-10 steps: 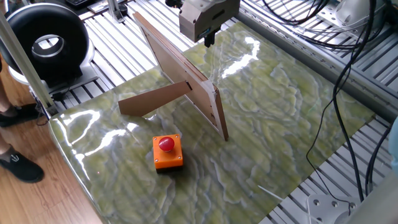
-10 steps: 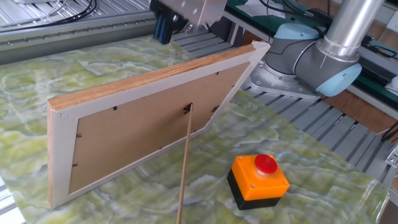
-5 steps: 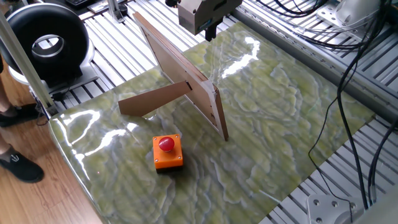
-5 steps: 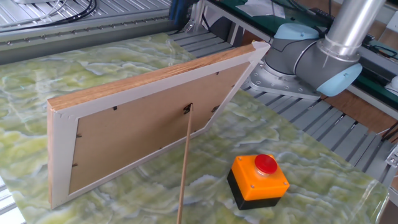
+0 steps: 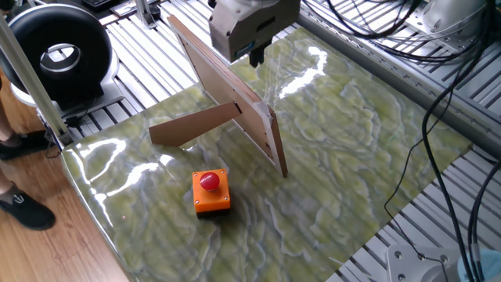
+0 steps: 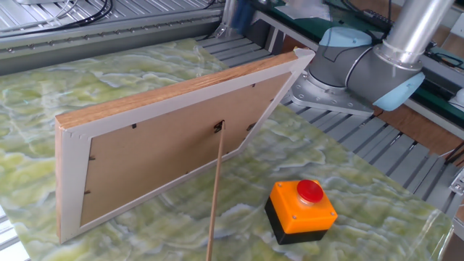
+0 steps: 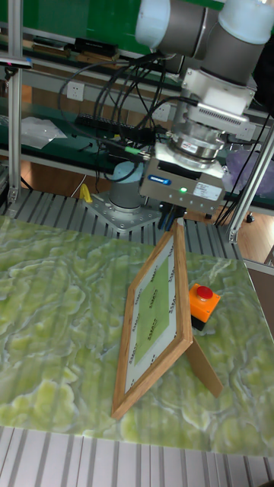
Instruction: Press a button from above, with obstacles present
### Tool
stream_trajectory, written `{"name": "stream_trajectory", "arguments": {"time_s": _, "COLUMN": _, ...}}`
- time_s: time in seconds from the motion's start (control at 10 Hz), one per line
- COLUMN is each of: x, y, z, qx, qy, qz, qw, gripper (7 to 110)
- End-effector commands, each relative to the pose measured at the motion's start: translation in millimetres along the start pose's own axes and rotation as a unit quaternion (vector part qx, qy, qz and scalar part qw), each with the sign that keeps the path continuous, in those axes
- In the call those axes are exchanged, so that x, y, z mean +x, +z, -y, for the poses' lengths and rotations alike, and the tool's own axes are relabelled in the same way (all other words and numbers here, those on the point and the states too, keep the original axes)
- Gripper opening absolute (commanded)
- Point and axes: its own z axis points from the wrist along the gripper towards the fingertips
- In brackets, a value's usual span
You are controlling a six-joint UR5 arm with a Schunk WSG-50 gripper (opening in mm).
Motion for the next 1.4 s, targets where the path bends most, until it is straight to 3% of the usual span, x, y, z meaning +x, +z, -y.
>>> {"name": "stream_trajectory", "arguments": {"time_s": 0.0, "x": 14.8, "y": -3.2, "z": -29, "qx": -0.028, "qy": 0.025, "qz": -0.004, "qw": 0.9993, "gripper": 7}}
{"name": "stream_trajectory", "arguments": {"time_s": 0.2, "x": 21.9, "y": -3.1, "z": -18, "qx": -0.010, "qy": 0.003, "qz": -0.019, "qw": 0.9998, "gripper": 7}}
{"name": "stream_trajectory", "arguments": {"time_s": 0.3, "x": 25.4, "y": -3.4, "z": -23, "qx": -0.022, "qy": -0.039, "qz": -0.025, "qw": 0.9987, "gripper": 7}}
{"name": "stream_trajectory", "arguments": {"time_s": 0.4, "x": 23.5, "y": -3.3, "z": -21, "qx": -0.018, "qy": -0.071, "qz": -0.021, "qw": 0.9971, "gripper": 7}}
{"name": "stream_trajectory", "arguments": {"time_s": 0.5, "x": 16.1, "y": -3.7, "z": 7, "qx": 0.039, "qy": -0.098, "qz": -0.011, "qw": 0.9944, "gripper": 7}}
{"name": "stream_trajectory", "arguments": {"time_s": 0.8, "x": 25.3, "y": -3.5, "z": -1, "qx": 0.021, "qy": -0.095, "qz": -0.028, "qw": 0.9949, "gripper": 7}}
{"name": "stream_trajectory", "arguments": {"time_s": 1.0, "x": 33.7, "y": -4.5, "z": 5, "qx": 0.034, "qy": -0.072, "qz": -0.045, "qw": 0.9958, "gripper": 7}}
{"name": "stream_trajectory", "arguments": {"time_s": 1.3, "x": 31.4, "y": -5.5, "z": -34, "qx": 0.014, "qy": -0.047, "qz": -0.040, "qw": 0.9980, "gripper": 7}}
